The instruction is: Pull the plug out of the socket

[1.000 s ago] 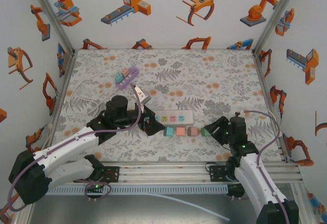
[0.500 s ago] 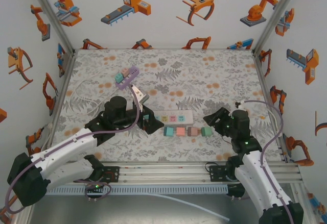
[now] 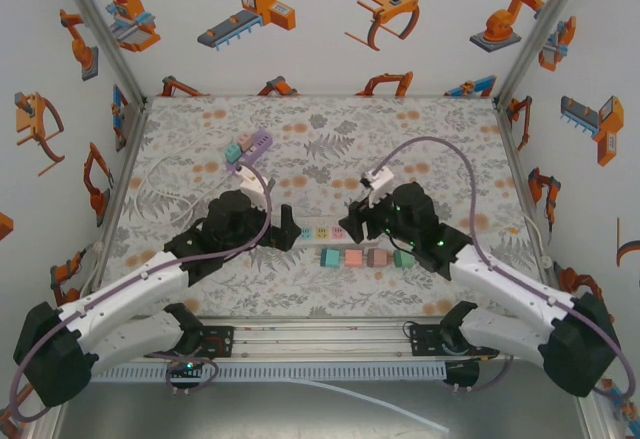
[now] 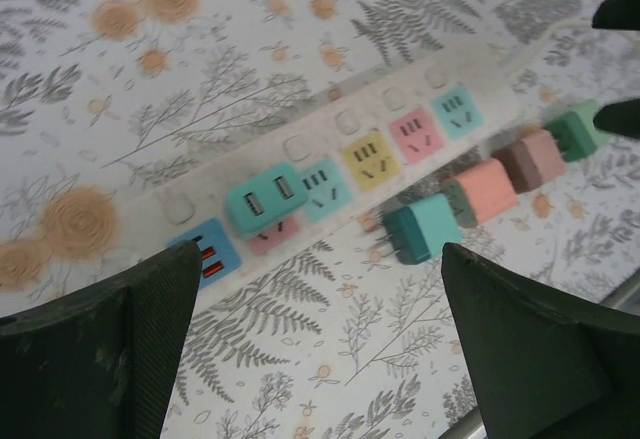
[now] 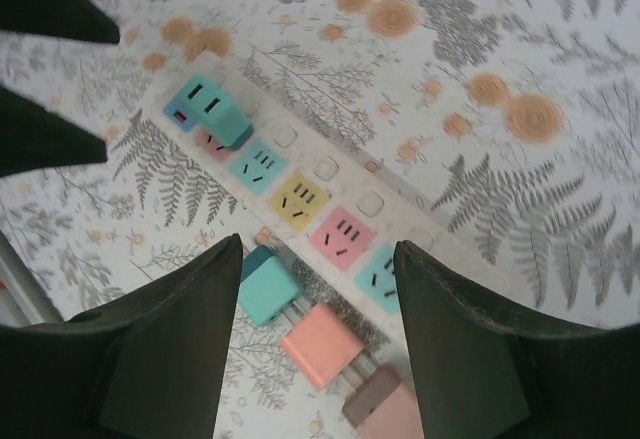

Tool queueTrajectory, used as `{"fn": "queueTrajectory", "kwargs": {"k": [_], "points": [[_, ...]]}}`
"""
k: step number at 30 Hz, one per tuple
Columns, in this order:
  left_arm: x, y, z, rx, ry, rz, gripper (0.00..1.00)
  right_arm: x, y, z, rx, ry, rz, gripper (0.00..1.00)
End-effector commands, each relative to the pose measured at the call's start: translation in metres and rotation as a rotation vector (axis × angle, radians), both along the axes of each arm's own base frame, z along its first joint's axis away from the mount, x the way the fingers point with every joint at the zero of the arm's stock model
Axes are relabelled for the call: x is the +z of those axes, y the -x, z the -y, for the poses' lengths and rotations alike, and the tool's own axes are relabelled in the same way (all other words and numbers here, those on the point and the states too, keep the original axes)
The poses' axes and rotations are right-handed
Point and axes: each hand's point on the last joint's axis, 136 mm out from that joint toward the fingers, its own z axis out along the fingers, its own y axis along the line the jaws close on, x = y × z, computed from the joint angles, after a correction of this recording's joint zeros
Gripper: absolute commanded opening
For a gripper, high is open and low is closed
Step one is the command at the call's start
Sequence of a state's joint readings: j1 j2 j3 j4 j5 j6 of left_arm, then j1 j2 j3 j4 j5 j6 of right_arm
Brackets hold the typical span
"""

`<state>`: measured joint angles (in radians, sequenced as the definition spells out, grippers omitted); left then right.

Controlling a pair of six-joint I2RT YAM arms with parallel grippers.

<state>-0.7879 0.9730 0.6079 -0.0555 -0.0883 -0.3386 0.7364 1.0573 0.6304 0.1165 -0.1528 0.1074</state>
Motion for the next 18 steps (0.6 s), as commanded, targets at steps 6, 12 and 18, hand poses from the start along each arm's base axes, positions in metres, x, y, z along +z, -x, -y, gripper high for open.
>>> {"fn": "queueTrajectory", "kwargs": {"k": [6, 12, 18], "points": [[-0.010, -0.024, -0.066, 0.327, 0.059, -0.099, 0.98, 0.014, 0.021, -0.084, 0.490, 0.122, 0.397, 0.59], [-0.023, -0.028, -0.101, 0.489, 0.081, -0.150, 1.00, -0.010, 0.019, -0.114, 0.641, 0.155, 0.424, 0.59], [-0.043, -0.030, -0.119, 0.586, 0.053, -0.221, 0.93, -0.030, 0.014, -0.137, 0.735, 0.156, 0.389, 0.60]]}}
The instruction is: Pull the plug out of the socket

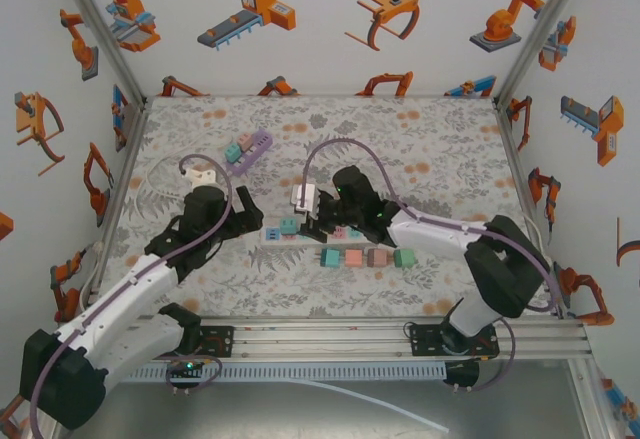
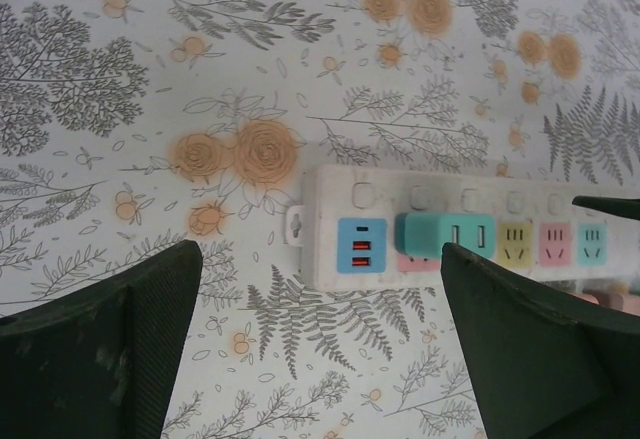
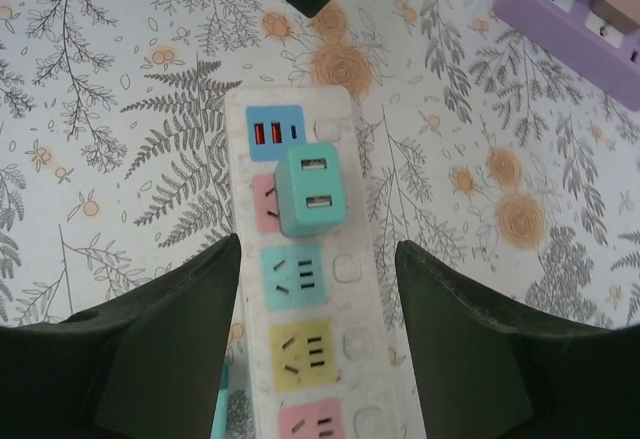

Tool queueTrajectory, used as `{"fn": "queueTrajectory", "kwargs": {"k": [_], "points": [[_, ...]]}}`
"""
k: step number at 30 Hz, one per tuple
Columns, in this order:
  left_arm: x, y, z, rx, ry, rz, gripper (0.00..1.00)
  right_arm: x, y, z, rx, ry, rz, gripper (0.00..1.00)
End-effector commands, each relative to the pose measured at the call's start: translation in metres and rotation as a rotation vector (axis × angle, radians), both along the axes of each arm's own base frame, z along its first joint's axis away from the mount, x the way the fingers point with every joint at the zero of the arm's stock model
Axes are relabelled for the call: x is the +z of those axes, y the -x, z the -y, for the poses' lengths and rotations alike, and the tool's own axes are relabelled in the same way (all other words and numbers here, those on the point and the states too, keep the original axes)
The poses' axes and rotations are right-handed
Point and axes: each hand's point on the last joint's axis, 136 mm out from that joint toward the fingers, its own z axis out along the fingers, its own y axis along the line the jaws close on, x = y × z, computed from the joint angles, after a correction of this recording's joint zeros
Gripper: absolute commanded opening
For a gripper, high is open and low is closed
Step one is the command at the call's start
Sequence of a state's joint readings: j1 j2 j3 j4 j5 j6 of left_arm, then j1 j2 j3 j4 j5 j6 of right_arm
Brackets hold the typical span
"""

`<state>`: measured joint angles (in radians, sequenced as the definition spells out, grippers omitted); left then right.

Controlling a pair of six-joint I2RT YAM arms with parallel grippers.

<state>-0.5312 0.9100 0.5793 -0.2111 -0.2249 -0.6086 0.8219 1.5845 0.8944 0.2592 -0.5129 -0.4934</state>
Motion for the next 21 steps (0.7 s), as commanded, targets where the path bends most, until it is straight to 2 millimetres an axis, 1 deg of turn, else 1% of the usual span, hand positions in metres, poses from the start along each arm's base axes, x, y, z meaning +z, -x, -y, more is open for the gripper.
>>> {"fn": "queueTrajectory", "kwargs": {"k": [1, 7, 12, 21], "points": [[-0.021, 0.004, -0.012, 0.068, -0.009, -0.080, 0.91, 0.012, 0.003, -0.020, 0.109, -0.045, 0.048, 0.60], [-0.037, -0.001, -0.008, 0.061, -0.027, -0.140, 0.85, -0.006, -0.008, -0.034, 0.122, -0.011, 0.001, 0.58], [-0.050, -0.004, -0.001, 0.040, -0.032, -0.184, 0.81, -0.022, -0.010, -0.039, 0.130, 0.016, -0.047, 0.50], [-0.071, -0.008, 0.015, -0.017, -0.031, -0.258, 0.77, -0.032, -0.007, -0.041, 0.139, 0.021, -0.088, 0.43]]}}
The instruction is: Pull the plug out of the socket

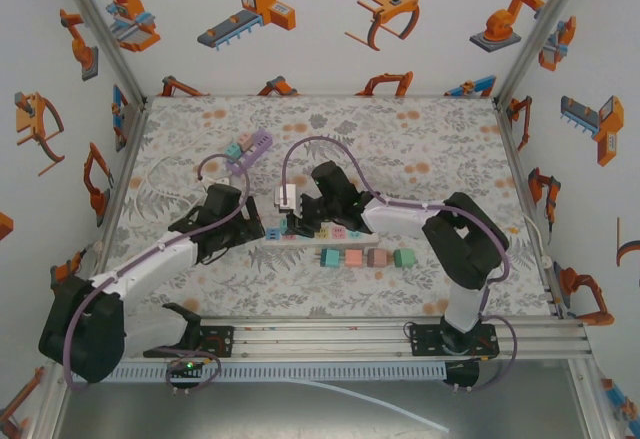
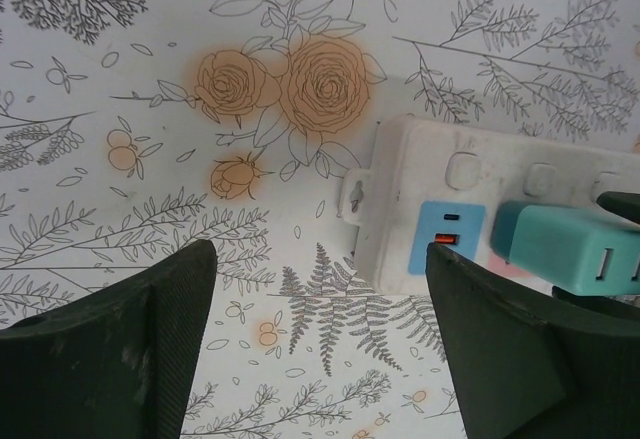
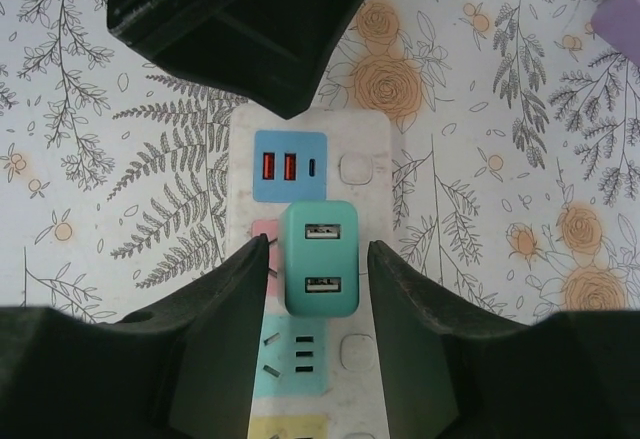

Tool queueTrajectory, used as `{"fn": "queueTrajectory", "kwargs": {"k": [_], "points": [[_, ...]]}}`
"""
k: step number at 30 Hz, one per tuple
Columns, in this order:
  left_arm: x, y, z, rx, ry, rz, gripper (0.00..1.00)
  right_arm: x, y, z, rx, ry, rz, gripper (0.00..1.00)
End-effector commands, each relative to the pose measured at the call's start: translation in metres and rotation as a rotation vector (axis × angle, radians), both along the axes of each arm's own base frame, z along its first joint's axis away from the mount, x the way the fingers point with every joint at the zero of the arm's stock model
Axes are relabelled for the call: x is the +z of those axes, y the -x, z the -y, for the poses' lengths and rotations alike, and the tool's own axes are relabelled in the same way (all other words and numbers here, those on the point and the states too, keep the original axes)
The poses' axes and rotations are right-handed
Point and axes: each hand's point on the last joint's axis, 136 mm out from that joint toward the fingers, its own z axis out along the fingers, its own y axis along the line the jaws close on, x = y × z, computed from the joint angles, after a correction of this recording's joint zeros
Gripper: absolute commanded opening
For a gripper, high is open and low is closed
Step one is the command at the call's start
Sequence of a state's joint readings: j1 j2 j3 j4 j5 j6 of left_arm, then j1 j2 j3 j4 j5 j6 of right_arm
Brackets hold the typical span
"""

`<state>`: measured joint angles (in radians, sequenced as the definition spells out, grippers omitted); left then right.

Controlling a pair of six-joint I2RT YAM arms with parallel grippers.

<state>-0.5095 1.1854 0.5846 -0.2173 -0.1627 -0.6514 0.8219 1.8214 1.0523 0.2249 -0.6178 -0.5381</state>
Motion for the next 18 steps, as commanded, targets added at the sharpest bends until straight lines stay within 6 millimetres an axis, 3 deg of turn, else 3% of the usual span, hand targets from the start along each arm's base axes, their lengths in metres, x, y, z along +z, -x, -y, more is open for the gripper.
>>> {"fn": "queueTrajectory", "kwargs": {"k": [1, 9, 18], "points": [[0.009, -0.008, 0.013, -0.030, 0.048, 0.008, 0.77, 0.009, 0.003, -0.008, 0.029, -0.028, -0.015, 0.42], [-0.012, -0.005, 0.023, -0.077, 0.050, -0.061, 0.76, 0.011, 0.003, -0.010, 0.032, -0.047, -0.022, 0.34], [-0.029, 0.000, 0.015, -0.062, -0.009, -0.118, 0.75, 0.020, -0.001, -0.014, 0.011, -0.079, -0.022, 0.24]]}}
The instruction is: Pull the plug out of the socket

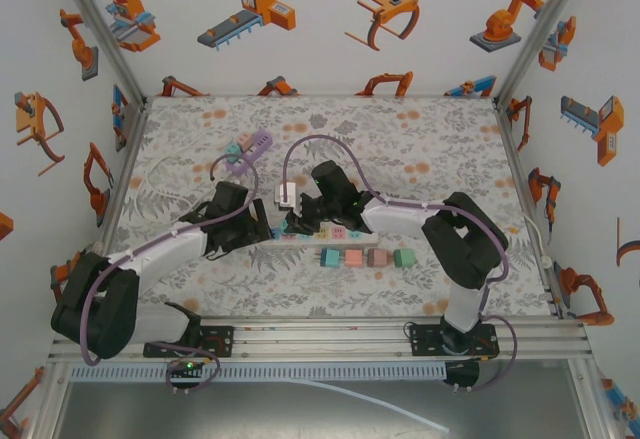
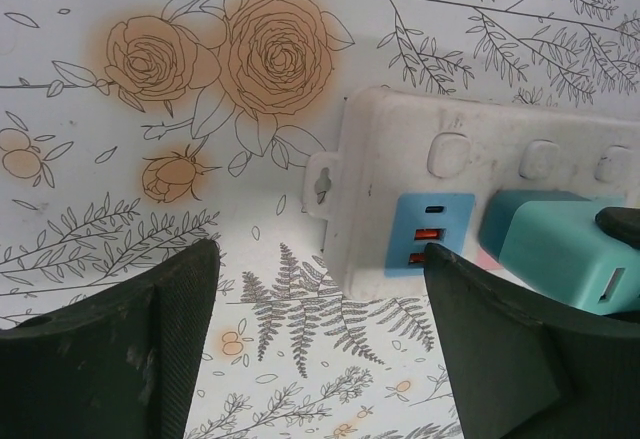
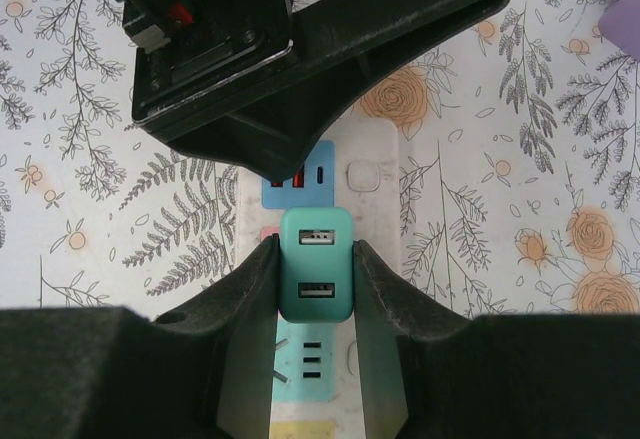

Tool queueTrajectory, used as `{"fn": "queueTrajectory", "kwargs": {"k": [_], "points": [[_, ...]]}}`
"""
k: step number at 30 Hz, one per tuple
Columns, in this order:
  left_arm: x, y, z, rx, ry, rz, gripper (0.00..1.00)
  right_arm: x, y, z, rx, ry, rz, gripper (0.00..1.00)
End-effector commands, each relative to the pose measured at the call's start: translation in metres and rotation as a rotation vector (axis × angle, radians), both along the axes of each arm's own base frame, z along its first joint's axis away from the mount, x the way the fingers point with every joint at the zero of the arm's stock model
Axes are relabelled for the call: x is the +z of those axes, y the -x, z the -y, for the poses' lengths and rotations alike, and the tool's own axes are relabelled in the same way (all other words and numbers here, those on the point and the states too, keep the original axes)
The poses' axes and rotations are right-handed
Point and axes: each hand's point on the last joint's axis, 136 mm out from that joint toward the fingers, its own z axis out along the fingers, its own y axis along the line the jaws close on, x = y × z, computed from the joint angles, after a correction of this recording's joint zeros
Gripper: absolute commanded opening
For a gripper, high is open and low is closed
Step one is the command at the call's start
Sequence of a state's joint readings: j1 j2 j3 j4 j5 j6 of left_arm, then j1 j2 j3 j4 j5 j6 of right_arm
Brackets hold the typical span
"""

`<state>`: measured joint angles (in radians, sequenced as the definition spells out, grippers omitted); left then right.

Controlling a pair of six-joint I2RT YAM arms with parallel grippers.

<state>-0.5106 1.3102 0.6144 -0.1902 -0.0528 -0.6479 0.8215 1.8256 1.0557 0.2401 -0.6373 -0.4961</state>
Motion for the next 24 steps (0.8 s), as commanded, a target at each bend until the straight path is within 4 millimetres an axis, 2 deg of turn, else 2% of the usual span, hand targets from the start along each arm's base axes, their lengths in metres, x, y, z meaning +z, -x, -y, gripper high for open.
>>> {"fn": "queueTrajectory", "kwargs": {"k": [1, 13, 24], "points": [[-0.008, 0.000, -0.007, 0.005, -0.061, -0.022, 0.75, 0.018, -0.002, -0.012, 0.013, -0.065, 0.013, 0.23], [-0.023, 0.008, -0.019, 0.030, -0.145, -0.069, 0.72, 0.041, -0.004, -0.013, 0.013, -0.116, 0.028, 0.19], [-0.026, 0.009, -0.023, 0.050, -0.187, -0.072, 0.72, 0.056, -0.006, -0.012, 0.005, -0.151, 0.034, 0.16]]}}
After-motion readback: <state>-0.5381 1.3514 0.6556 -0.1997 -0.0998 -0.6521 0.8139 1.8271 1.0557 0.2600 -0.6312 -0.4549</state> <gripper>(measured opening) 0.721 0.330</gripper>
